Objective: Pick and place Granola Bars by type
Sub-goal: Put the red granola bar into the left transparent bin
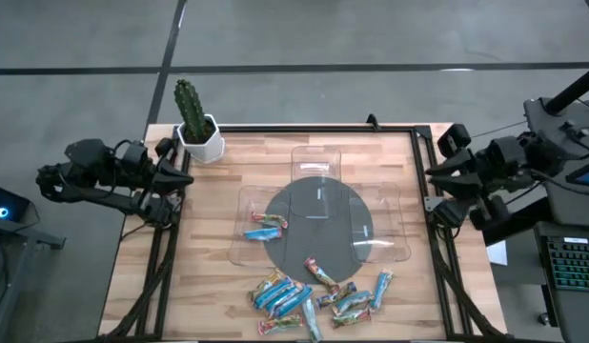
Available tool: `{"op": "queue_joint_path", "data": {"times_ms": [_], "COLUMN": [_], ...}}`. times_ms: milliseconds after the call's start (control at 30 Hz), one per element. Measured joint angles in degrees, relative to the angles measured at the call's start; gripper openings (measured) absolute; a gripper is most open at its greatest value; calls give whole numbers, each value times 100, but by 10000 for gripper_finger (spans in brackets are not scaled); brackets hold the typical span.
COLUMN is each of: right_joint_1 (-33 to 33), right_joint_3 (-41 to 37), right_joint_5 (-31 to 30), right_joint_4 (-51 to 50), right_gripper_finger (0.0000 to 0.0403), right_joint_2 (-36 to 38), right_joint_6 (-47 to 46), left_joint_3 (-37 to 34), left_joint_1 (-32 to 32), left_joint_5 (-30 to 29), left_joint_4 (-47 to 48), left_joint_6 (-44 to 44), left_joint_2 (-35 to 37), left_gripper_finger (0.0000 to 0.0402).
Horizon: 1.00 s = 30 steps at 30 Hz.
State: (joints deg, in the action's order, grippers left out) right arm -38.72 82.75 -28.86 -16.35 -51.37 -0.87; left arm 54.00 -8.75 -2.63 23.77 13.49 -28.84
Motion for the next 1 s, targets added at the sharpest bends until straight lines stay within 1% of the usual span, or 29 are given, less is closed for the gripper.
{"op": "queue_joint_path", "data": {"times_ms": [67,233,633,833,1000], "right_joint_1": [-1,0,186,314,424], "right_joint_3": [277,894,2060,2599,3083], "right_joint_5": [199,344,372,781,1307], "right_joint_4": [-171,-768,-2186,-2831,-3201], "right_gripper_finger": [57,57,56,56,54], "right_joint_2": [-151,-496,-1362,-1794,-2198], "right_joint_6": [-50,-200,-737,-908,-906], "left_joint_3": [0,0,0,0,0], "left_joint_1": [0,-1,-2,-2,-2], "left_joint_5": [0,1,2,0,0], "left_joint_4": [1,0,0,31,33], "left_joint_6": [6,16,29,58,153], "left_joint_2": [0,0,0,-1,-9], "left_gripper_finger": [0,0,0,0,0]}}
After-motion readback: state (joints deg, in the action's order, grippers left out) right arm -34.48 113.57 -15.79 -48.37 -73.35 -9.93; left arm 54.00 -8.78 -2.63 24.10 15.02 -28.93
